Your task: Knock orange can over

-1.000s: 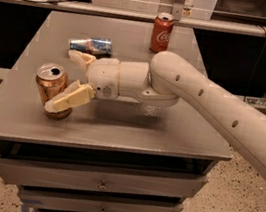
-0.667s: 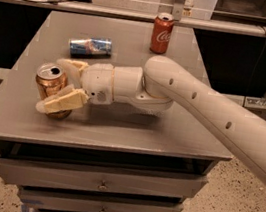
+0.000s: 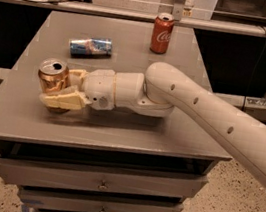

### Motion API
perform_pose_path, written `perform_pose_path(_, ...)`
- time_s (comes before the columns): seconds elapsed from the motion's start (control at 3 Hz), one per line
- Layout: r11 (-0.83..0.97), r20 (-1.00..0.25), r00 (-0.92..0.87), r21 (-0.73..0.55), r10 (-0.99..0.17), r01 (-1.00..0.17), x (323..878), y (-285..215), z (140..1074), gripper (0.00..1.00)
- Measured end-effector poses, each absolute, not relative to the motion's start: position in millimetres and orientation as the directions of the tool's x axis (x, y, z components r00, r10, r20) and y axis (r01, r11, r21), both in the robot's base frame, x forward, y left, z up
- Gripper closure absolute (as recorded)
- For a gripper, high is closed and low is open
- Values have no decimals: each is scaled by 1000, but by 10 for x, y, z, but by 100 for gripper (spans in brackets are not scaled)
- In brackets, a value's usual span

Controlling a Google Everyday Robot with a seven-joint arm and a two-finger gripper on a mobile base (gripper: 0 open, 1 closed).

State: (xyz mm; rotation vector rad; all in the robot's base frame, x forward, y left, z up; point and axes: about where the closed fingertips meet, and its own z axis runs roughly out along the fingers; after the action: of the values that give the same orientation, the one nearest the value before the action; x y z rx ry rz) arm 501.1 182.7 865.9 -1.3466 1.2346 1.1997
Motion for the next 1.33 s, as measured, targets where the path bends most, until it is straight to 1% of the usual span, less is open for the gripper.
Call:
perform_pose_path(0.33,-34,-992,26,-22,-120,-999,5108,1629,8713,87)
perform_pose_path(0.67,24,-982,46,-52,-183,-998,5292,1247,8883,100)
perform_pose_path(1.0,71,-956,63,-87,-286,-994,5506,830,9103,100)
perform_pose_path(1.33,86,-898,61,-109,-436,-990,5709,509,9282,100)
